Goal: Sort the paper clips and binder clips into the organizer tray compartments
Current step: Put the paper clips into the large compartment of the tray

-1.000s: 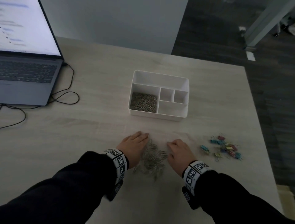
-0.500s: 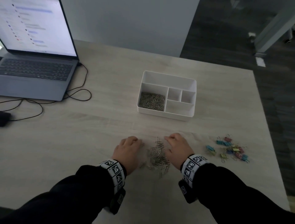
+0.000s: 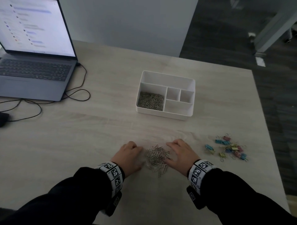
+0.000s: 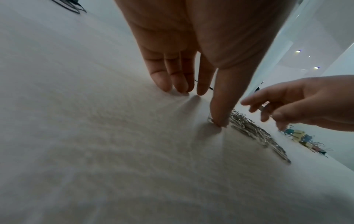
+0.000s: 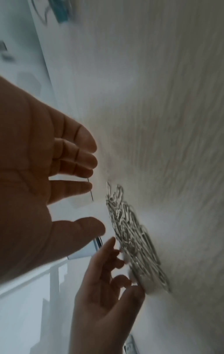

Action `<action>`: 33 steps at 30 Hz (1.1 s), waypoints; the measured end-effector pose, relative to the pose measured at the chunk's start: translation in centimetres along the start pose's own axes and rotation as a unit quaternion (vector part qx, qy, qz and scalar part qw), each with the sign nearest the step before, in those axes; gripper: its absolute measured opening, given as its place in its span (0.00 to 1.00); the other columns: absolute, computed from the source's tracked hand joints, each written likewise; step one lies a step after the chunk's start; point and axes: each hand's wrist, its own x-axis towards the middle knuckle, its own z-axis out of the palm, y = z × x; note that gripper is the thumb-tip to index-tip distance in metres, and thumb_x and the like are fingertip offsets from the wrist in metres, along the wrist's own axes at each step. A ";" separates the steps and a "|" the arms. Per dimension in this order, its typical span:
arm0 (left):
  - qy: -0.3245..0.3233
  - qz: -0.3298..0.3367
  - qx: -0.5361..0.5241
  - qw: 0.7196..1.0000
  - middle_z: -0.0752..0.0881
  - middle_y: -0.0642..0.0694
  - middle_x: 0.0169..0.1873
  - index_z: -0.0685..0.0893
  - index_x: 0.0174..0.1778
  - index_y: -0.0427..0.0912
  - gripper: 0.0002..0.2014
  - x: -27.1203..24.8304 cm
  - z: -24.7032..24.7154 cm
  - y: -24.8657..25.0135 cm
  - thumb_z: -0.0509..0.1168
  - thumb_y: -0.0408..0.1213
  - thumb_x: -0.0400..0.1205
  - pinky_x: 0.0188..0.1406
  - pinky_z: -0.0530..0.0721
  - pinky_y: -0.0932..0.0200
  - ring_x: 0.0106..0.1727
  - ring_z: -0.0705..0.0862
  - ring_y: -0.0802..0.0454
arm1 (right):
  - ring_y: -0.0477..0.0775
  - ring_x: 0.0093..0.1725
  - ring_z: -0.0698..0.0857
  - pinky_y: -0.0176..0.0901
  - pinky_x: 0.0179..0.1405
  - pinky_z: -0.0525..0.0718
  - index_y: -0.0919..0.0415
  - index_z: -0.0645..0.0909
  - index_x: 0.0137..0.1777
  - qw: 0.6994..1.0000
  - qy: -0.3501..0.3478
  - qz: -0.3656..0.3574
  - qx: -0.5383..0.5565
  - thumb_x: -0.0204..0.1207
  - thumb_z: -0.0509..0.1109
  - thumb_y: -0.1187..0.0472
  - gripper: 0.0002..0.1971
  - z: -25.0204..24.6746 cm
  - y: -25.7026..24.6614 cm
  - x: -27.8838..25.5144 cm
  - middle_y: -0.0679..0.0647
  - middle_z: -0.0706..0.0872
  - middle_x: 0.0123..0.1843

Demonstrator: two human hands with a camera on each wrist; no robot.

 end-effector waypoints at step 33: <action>-0.022 0.037 -0.036 0.998 0.72 0.46 0.57 0.73 0.67 0.55 0.28 2.3 -0.3 2.6 0.69 0.53 0.72 0.50 0.84 0.53 0.48 0.85 0.41 | 0.62 0.51 0.84 0.51 0.54 0.83 0.45 0.68 0.71 0.997 -0.056 0.012 0.052 0.68 0.70 0.41 0.31 1.7 -2.8 1.4 0.53 0.71 0.58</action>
